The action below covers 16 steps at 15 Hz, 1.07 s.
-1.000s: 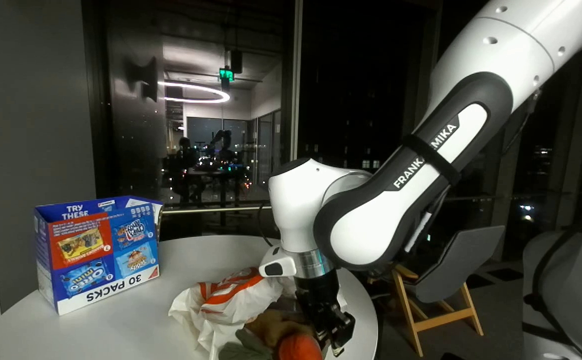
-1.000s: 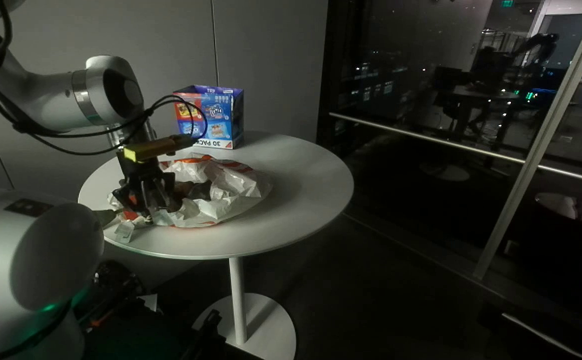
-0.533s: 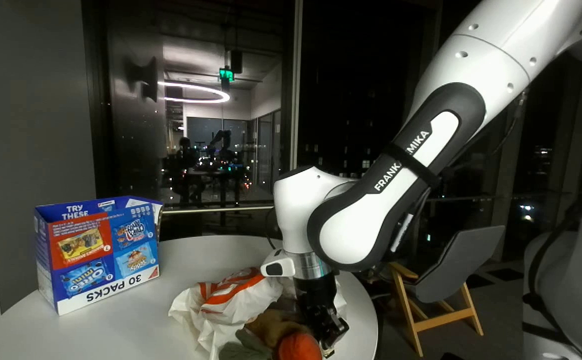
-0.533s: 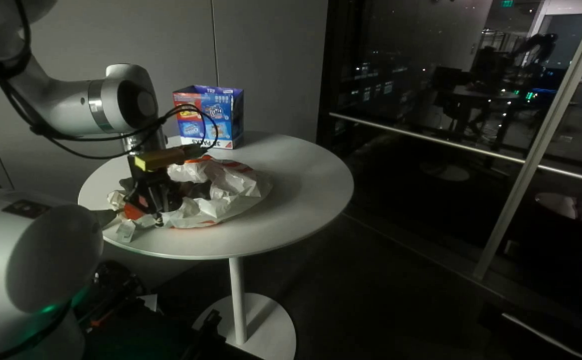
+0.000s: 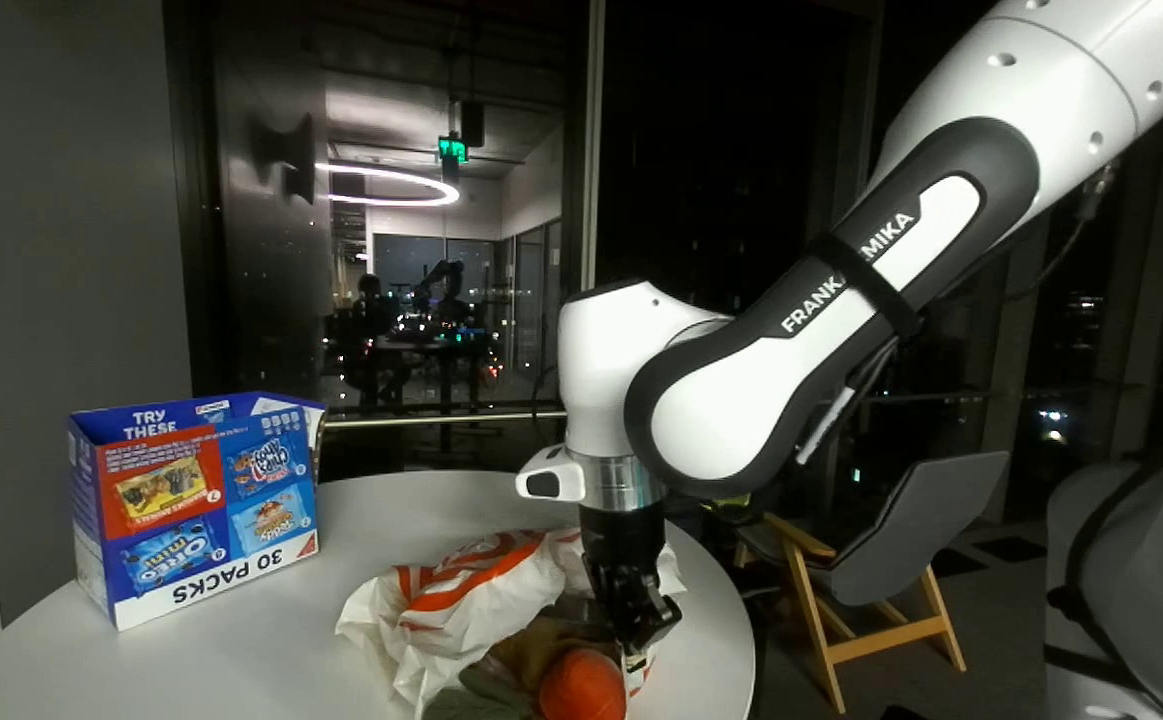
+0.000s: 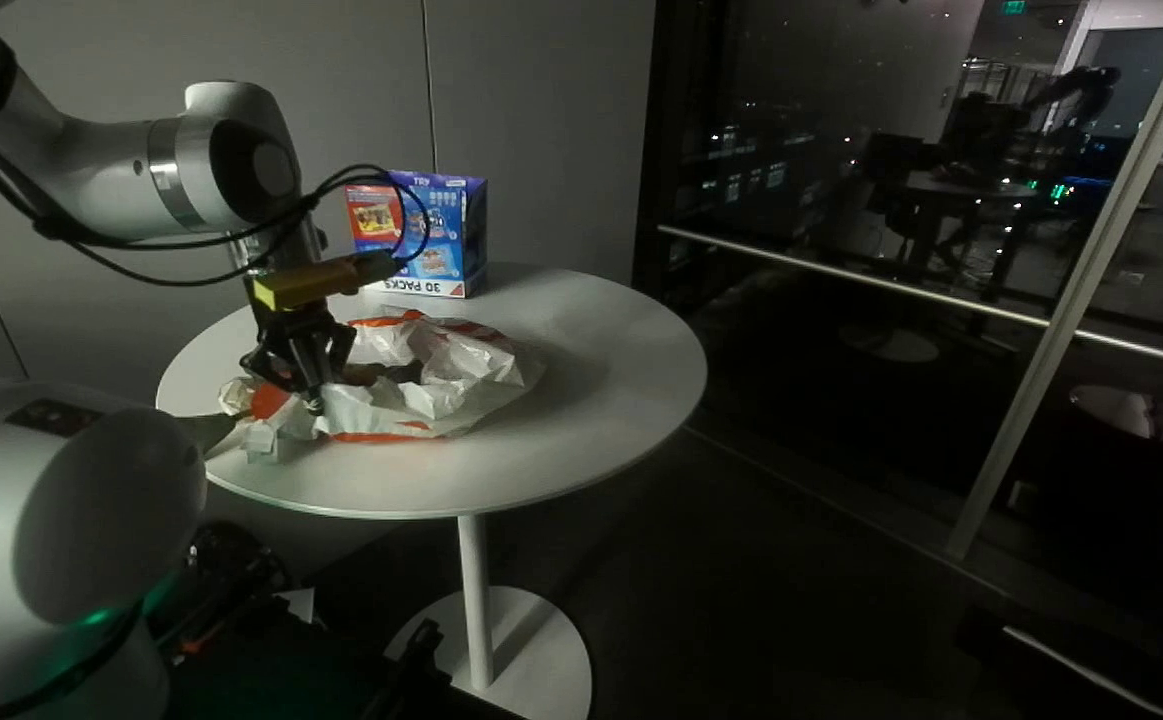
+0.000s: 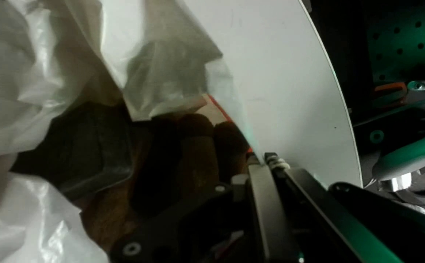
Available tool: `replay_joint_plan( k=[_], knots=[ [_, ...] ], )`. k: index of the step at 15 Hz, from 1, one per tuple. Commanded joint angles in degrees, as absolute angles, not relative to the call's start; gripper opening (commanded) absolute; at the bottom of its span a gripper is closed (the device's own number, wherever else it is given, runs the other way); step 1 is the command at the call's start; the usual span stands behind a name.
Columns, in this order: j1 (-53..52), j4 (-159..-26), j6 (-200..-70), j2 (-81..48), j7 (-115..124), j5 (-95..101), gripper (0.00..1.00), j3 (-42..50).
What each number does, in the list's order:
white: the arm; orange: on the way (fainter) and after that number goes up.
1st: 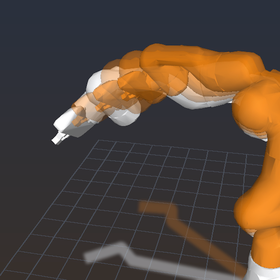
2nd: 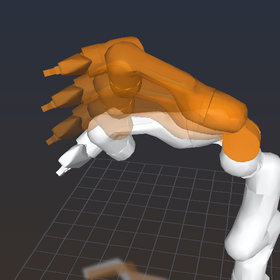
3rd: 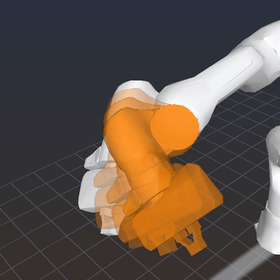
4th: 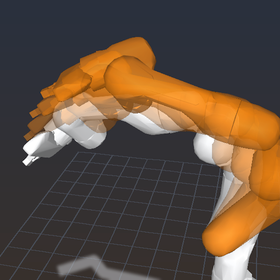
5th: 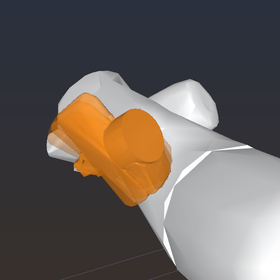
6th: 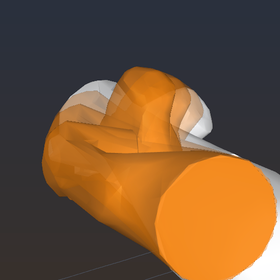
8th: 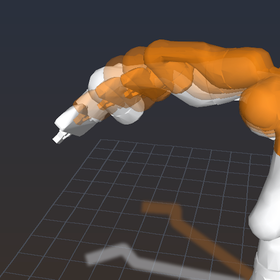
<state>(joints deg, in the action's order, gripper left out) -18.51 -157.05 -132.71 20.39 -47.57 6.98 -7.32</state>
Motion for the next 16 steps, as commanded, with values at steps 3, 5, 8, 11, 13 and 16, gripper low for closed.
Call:
replay_joint_plan(
  k=[3,5,8,11,13,16],
  knots=[
    [-21.2,-157.6,-129.1,29.8,-48.4,3.4,0.11,-6.6],
    [-22.3,-157.5,-128.3,31.9,-49.0,2.1,0.11,-6.0],
    [-23.8,-157.7,-128.7,35.6,-50.1,1.1,0.09,-5.2],
    [-23.5,-157.4,-127.5,35.7,-48.4,3.0,0.29,-6.2],
    [-23.0,-157.0,-124.7,34.1,-47.7,3.4,0.39,-6.4],
    [-23.1,-157.3,-123.1,33.8,-47.8,3.6,0.62,-6.8]
  ],
)
